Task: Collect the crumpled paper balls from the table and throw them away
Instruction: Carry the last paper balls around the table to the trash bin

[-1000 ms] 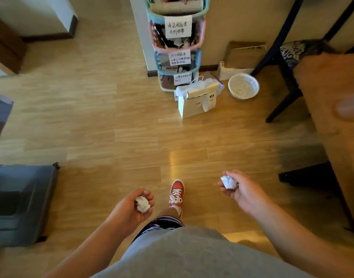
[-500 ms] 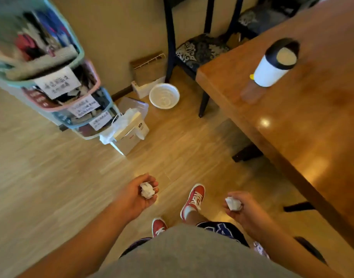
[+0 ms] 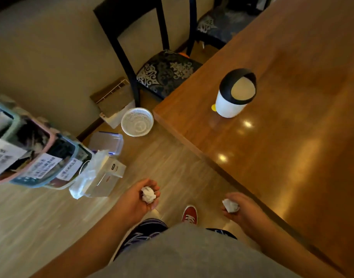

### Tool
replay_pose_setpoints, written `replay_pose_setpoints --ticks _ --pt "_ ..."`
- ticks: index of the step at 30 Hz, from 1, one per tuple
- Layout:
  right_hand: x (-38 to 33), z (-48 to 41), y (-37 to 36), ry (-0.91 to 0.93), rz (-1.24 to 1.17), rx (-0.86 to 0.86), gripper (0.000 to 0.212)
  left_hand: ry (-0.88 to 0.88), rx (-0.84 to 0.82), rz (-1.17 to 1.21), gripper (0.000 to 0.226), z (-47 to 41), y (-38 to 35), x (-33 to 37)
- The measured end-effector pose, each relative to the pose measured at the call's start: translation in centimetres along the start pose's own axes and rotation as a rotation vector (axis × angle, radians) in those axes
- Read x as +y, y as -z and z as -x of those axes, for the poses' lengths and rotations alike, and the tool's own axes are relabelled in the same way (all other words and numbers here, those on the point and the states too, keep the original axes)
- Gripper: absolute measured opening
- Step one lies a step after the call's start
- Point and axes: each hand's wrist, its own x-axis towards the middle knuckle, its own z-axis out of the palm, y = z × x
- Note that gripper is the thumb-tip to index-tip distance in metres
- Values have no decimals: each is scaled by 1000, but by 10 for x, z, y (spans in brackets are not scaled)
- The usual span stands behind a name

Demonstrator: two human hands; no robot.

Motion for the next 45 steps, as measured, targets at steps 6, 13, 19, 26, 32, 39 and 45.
replay_pose_setpoints --ticks 6,13,19,26,32,39,45 --pt "-72 -40 -50 54 -11 -102 10 26 80 -21 16 -25 3 46" --pt "-126 -71 -74 73 -215 -2 8 67 -20 -192 19 -85 -48 132" --pt "-160 -72 -62 124 -442 225 9 99 -254 -430 24 -122 -134 206" --pt "-236 -20 -27 635 -352 790 7 135 -389 -560 24 -141 -215 236" --pt "-275 -17 -43 970 -162 1010 23 131 -385 -559 16 -139 -244 228" --pt "-222 -75 -55 726 432 626 87 -104 -381 -757 22 -127 -254 223" --pt "-165 -74 -9 532 336 577 73 -748 -554 -1289 23 -93 -277 216"
